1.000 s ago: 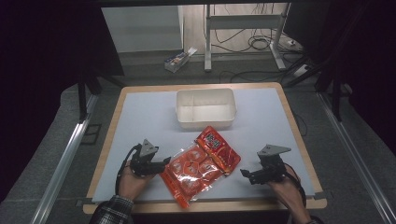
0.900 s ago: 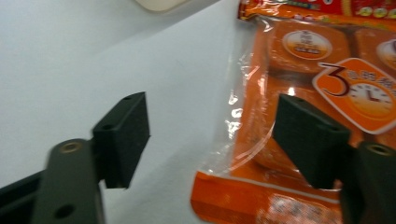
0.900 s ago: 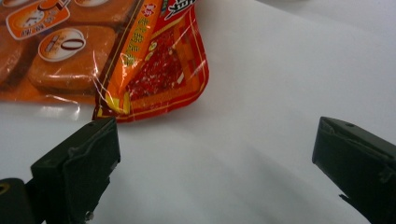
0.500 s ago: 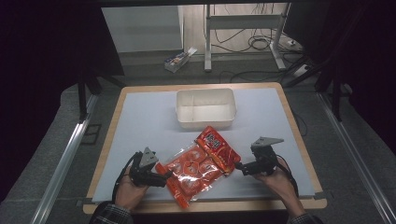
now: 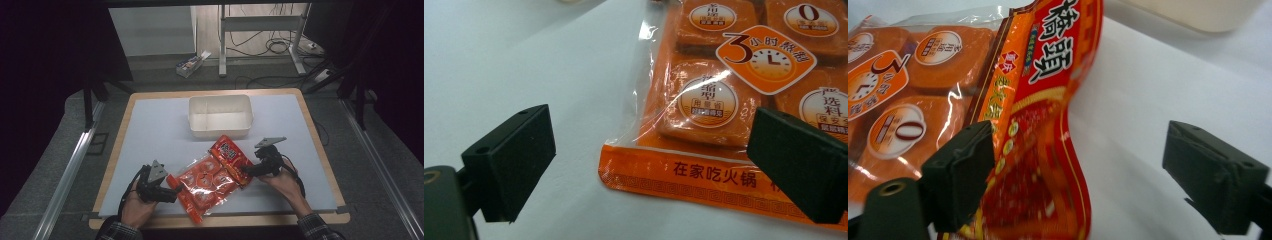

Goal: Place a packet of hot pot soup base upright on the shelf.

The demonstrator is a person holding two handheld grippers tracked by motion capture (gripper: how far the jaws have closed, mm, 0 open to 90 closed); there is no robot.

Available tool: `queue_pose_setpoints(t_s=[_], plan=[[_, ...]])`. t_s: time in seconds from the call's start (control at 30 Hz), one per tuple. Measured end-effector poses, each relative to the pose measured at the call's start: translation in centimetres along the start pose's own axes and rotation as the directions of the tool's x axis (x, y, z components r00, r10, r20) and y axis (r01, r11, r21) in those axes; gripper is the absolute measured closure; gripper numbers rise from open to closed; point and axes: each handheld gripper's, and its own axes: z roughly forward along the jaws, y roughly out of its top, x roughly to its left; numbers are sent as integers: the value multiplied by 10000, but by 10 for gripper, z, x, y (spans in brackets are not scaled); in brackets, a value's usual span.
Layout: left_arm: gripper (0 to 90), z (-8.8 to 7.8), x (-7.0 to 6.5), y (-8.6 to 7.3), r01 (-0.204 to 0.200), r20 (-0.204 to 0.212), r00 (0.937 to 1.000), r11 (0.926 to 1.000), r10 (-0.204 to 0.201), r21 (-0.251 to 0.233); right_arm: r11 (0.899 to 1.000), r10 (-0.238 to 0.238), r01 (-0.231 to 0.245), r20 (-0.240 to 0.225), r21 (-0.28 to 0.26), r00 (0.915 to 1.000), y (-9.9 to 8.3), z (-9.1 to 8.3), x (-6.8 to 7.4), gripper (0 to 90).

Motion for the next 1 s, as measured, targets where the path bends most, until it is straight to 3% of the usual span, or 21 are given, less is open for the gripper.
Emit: queue_pose_setpoints(t_s=[0.37, 0.4, 0.47, 0.6, 0.63, 0.67, 0.77, 1.0], plan=[[57, 1, 0, 0, -122, -63, 9999, 9998, 123, 131, 9967, -508, 559, -827, 597, 9953, 21, 33, 10, 352], [57, 1, 0, 0, -152, -69, 9999, 9998, 153, 161, 9950, -706, 772, -1006, 629, 9924, 25, 37, 15, 439], [60, 2, -1, 0, -166, -62, 9998, 9997, 167, 181, 9920, -987, 1067, -1132, 671, 9887, 29, 40, 21, 522], [62, 2, -2, 0, -251, -67, 9997, 9994, 253, 235, 9766, -1847, 1941, -1020, 921, 9775, 32, 44, 33, 732], [63, 2, -2, 0, -251, -67, 9997, 9994, 253, 235, 9766, -1847, 1941, -1020, 921, 9775, 32, 44, 33, 732], [63, 2, -2, 0, -290, -72, 9995, 9993, 292, 251, 9734, -1959, 2057, -985, 1011, 9757, 33, 44, 36, 819], [64, 3, -2, 0, -308, -81, 9995, 9992, 311, 267, 9745, -1923, 2021, -1009, 974, 9761, 36, 41, 39, 868], [64, 1, -1, -1, -250, -156, 9996, 9995, 253, 191, 9745, -2017, 2096, -967, 803, 9747, 43, 30, 43, 885]])
